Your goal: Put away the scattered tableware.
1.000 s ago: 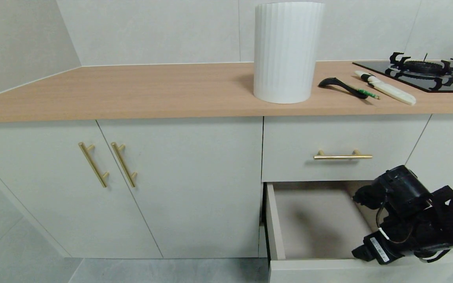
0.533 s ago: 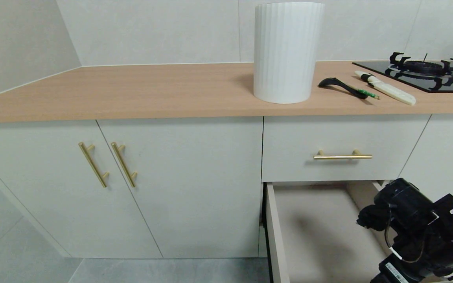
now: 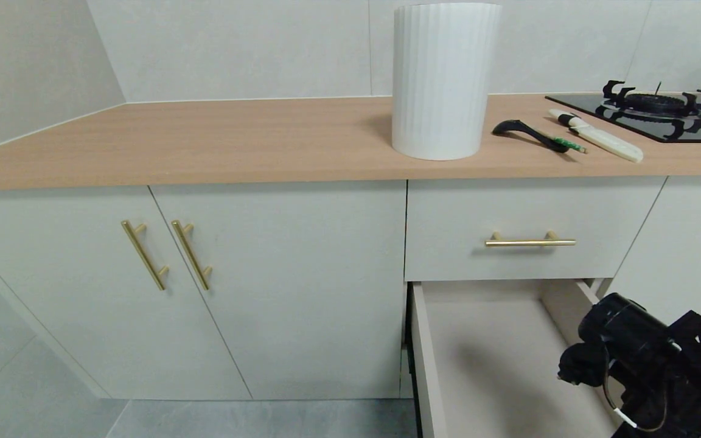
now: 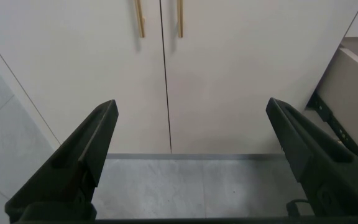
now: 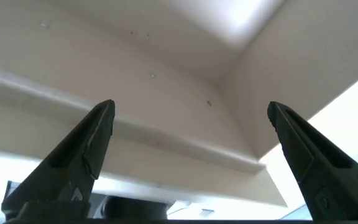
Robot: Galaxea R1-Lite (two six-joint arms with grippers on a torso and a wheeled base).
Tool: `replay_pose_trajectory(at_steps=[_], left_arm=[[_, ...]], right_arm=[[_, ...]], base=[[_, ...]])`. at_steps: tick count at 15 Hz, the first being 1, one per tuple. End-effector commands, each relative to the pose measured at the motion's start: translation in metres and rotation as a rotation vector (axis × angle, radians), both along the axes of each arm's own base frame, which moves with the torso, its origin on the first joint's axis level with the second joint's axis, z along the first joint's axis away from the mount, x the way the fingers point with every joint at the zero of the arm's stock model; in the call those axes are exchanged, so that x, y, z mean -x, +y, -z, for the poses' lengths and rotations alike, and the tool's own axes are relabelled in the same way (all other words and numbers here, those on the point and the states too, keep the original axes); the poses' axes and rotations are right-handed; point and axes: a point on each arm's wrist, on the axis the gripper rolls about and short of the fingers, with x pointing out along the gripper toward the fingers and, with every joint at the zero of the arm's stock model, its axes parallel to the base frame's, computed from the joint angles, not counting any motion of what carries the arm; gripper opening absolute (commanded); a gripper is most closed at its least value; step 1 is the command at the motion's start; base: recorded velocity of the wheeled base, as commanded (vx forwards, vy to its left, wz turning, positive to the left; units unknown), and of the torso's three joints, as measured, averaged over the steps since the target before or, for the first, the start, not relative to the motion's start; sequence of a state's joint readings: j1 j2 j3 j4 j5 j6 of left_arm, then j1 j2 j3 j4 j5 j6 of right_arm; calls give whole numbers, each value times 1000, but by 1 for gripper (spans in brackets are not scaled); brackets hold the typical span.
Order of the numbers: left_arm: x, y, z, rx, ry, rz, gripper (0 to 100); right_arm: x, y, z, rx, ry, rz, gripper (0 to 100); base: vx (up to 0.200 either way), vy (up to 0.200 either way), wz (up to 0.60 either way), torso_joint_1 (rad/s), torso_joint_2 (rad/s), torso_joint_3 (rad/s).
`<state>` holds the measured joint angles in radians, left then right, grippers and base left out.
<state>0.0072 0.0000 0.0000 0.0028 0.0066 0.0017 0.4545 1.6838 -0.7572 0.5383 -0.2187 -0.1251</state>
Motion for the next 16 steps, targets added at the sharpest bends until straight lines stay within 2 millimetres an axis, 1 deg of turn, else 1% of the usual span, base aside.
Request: replay_pose_trajectory(at_steps=[1,2,5,7,8,11,16], left_arm=[[0,0,0,0,2,-2,100],[0,0,0,0,2,-2,100],[0,0,0,0,0,-2,100],[0,0,0,0,2,-2,100],[0,0,0,0,2,-2,100],[0,0,0,0,2,-2,100],[0,0,0,0,2,-2,100]], right_arm=[[-5,2,-3,-15,-24,5,100],[-8,3,-6,-32,-50,15,100],[-35,13,-16,-214,-304,196,100],[-50,12,-24,-315,-450,271,100],[-53,11,-25,-331,-484,279,100],[-55,11,-26,-343,-507,283,100],[-53,10,-27,-344,-513,280,100]], base=[[0,0,0,0,0,0],[0,0,0,0,0,0],[0,0,0,0,0,0],[0,0,0,0,0,0],[0,0,0,0,0,0],[0,0,0,0,0,0],[0,0,0,0,0,0]])
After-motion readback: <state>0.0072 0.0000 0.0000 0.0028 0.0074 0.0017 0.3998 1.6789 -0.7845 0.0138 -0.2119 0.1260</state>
